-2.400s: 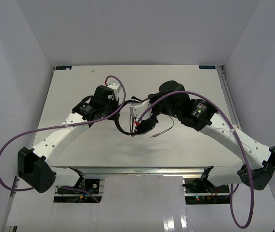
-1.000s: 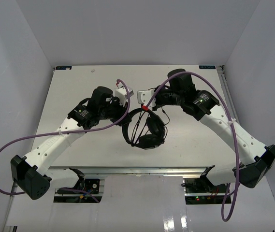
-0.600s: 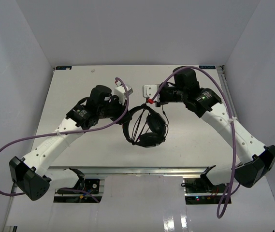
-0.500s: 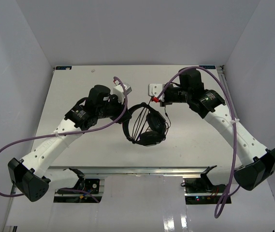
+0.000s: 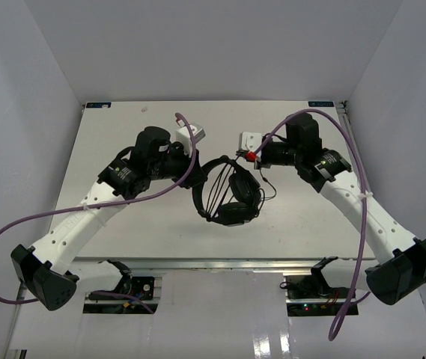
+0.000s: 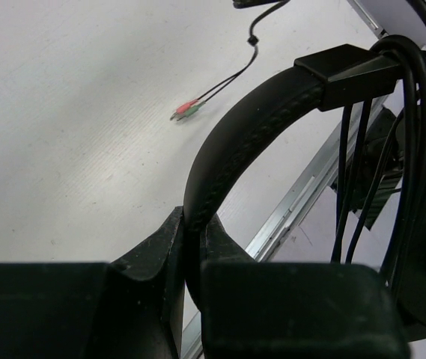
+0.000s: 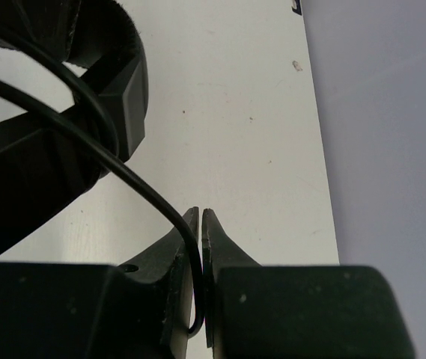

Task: Wrap the headphones

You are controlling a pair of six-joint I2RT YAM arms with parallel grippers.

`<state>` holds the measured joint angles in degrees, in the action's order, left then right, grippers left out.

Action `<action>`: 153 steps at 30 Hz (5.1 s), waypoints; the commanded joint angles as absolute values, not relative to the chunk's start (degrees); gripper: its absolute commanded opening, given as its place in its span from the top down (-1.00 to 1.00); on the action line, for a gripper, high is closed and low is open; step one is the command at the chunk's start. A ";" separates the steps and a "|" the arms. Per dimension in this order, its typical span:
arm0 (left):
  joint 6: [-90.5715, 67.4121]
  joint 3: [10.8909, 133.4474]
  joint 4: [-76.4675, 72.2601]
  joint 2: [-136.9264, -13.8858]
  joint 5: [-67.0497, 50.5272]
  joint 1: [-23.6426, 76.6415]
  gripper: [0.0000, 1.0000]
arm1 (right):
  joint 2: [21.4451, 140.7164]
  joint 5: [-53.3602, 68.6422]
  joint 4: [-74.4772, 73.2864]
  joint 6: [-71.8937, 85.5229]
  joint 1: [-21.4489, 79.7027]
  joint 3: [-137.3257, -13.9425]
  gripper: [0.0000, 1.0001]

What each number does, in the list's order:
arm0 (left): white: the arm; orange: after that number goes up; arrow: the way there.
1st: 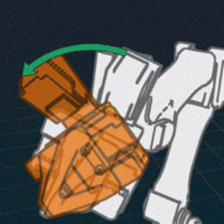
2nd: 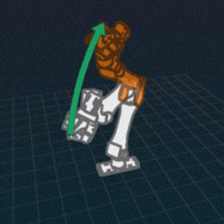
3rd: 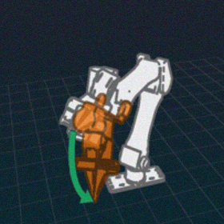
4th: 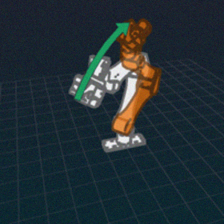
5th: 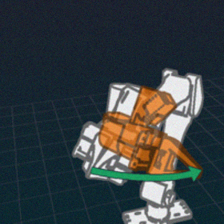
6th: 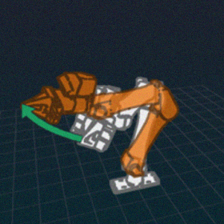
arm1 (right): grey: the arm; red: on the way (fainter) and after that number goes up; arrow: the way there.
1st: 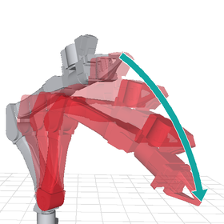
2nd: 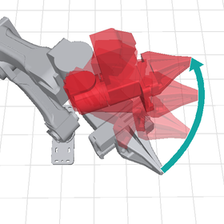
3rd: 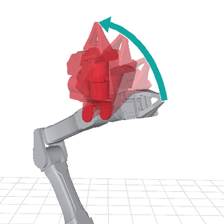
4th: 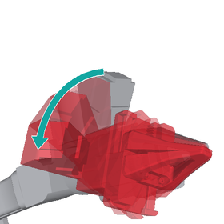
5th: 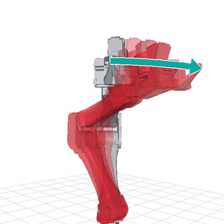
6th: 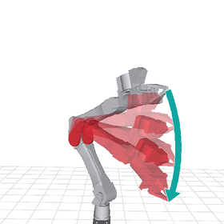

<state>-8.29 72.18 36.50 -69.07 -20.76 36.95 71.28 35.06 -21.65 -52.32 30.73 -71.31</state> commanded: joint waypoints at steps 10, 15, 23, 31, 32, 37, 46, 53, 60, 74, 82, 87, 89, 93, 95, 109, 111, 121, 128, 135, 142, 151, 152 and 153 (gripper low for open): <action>-12.67 78.06 35.46 -69.52 -29.05 37.35 1.00 | 76.00 47.09 -7.52 -35.24 27.10 -71.14 0.69; -14.05 79.51 35.39 -69.68 -28.88 37.35 1.00 | 77.42 53.48 -3.37 -27.26 26.44 -70.43 0.53; -16.20 81.12 35.36 -70.66 -28.54 37.35 1.00 | 78.72 59.20 3.99 -19.47 26.28 -66.55 0.26; -18.49 84.11 35.77 -70.95 -27.61 37.41 1.00 | 79.76 64.06 11.74 -15.19 26.28 -59.78 -0.01; -18.89 84.82 36.13 -70.86 -27.03 37.36 1.00 | 79.94 64.64 11.84 -15.63 26.28 -59.41 -0.04; -19.76 86.56 37.25 -70.15 -25.07 37.44 1.00 | 79.81 66.94 10.92 -18.50 26.19 -57.00 -0.16; -20.00 85.83 38.49 -68.52 -21.50 37.44 1.00 | 78.57 69.34 3.73 -26.41 26.23 -55.47 -0.20; -19.95 87.38 39.22 -67.46 -20.93 37.35 1.00 | 79.81 67.18 -2.75 -32.44 26.26 -56.07 -0.22; -20.04 88.16 40.25 -66.45 -19.71 37.36 1.00 | 80.51 67.66 -4.48 -34.54 26.19 -55.65 -0.21; -25.24 90.87 39.90 -65.31 -11.45 37.44 1.00 | 82.18 67.68 3.71 -28.48 26.63 -51.60 -0.05; -26.68 91.22 40.16 -65.29 -9.46 37.44 1.00 | 80.67 67.56 10.67 -23.55 26.63 -47.51 0.00; -28.16 90.41 39.58 -64.07 -6.62 37.44 1.00 | 79.86 66.80 11.67 -22.58 26.69 -46.82 0.03; -28.88 89.90 39.15 -63.58 -5.98 37.44 1.00 | 79.73 66.80 12.34 -21.81 26.63 -46.65 0.05; -29.87 89.13 38.65 -62.47 -4.53 37.44 1.00 | 79.31 66.65 13.07 -20.84 26.63 -46.32 0.15; -30.43 88.75 38.50 -62.11 -3.47 37.44 1.00 | 78.95 66.49 12.97 -20.66 26.63 -46.32 0.21; -41.82 84.87 34.69 -60.99 9.87 37.44 1.00 | 76.75 55.69 -21.00 -43.82 28.70 -59.77 0.85; -45.37 82.88 33.51 -60.87 12.72 37.44 1.00 | 77.24 52.08 -31.37 -51.43 29.72 -64.57 0.85; -55.64 79.98 30.32 -64.24 21.24 37.44 1.00 | 70.34 21.44 -45.70 -66.08 42.94 -73.04 0.85; -52.65 78.93 33.22 -63.99 25.57 37.18 1.00 | 65.48 6.44 -44.03 -67.50 47.37 -73.82 0.85; -50.75 77.62 34.56 -63.07 25.69 37.09 1.00 | 64.74 -1.46 -45.18 -68.68 50.10 -76.28 0.85; -48.77 78.08 37.10 -63.47 26.34 37.07 1.00 | 64.94 -5.68 -45.71 -70.02 52.92 -77.15 0.85; -47.69 74.61 38.41 -66.28 26.44 36.65 1.00 | 65.22 -10.04 -47.68 -75.24 56.86 -77.73 0.85; -47.50 74.54 38.41 -67.46 25.79 36.65 1.00 | 65.22 -11.28 -47.42 -76.42 57.90 -77.33 0.85; -47.11 74.59 38.53 -68.96 25.20 36.65 1.00 | 65.21 -12.33 -47.14 -76.99 58.62 -76.73 0.85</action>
